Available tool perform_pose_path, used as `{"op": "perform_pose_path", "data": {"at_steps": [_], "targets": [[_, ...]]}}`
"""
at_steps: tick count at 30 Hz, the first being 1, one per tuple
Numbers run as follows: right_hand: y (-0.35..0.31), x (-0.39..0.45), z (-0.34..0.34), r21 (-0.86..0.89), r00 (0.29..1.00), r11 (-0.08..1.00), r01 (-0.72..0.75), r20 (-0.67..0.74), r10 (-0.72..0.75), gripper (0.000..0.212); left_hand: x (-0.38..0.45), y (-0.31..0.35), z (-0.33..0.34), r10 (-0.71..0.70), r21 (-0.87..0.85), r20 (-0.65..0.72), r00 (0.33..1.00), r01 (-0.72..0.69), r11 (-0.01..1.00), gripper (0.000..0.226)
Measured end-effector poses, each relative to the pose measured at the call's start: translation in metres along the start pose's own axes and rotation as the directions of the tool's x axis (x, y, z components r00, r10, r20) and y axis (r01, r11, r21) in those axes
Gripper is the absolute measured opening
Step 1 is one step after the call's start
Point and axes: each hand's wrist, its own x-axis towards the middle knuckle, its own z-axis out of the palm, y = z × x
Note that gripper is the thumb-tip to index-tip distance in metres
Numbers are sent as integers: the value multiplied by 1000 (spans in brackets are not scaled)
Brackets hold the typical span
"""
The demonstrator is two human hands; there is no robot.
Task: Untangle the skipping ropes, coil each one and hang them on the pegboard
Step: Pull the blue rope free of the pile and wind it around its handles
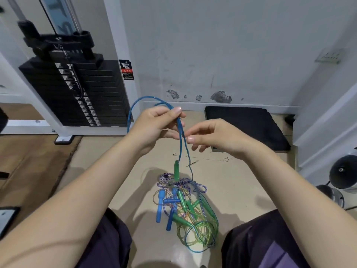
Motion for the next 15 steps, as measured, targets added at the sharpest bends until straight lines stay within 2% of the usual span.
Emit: {"op": "perform_pose_path", "data": {"at_steps": [4,7,11,15], "targets": [[0,1,15,-32,1000,999,-7,19,7,18,0,-2,-4,-9,-55,-35,999,7,998,19],[-2,3,22,-29,999,1000,8,-31,-9,14,-3,-6,-7,-12,10,-37,999,13,1000,19],[-6,4,22,14,993,999,50,-109,-49,6,-9,-11,-13,-91,108,92,992,81,991,40],[-10,4,19,159,983,982,98,-167,-71,11,-16,-21,-15,-216,290,227,950,146,946,27]]}}
